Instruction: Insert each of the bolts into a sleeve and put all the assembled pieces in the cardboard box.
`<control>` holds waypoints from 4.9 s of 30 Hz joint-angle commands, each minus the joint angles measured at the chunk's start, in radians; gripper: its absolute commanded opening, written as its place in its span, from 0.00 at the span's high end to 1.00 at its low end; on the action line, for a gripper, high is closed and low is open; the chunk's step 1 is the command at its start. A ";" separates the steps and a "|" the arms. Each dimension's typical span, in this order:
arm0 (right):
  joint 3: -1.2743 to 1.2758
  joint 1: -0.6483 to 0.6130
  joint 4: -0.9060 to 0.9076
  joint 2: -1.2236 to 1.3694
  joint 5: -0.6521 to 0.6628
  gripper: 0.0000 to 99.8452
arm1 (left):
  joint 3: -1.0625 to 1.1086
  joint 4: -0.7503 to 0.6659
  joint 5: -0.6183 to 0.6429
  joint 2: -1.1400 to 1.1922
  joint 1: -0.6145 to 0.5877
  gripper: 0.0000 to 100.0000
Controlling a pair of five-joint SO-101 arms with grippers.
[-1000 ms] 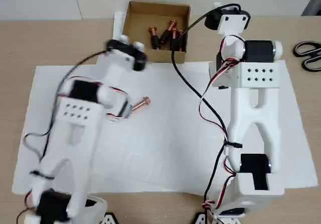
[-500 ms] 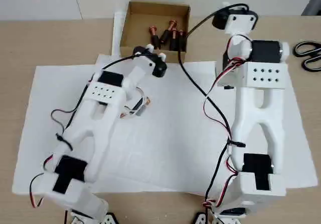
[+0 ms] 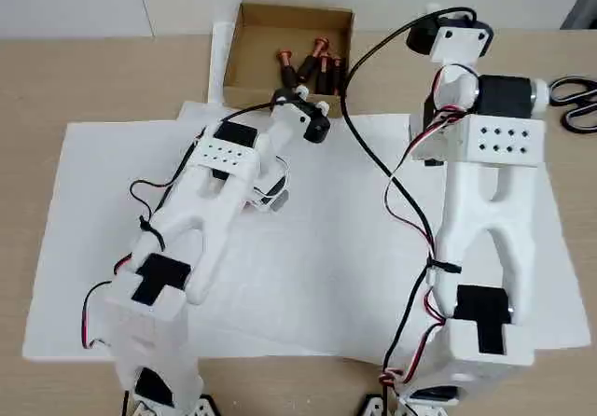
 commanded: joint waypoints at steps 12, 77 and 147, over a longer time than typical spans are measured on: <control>-0.006 0.008 0.010 -0.053 0.023 0.99 | -0.041 -0.002 -0.005 0.002 -0.046 0.85; 0.281 0.002 0.012 -0.806 0.031 1.00 | -0.403 0.480 0.302 -0.809 -0.021 0.99; 2.013 -0.516 -1.020 -1.893 -0.256 1.00 | 0.894 -0.899 0.694 -1.204 0.247 0.99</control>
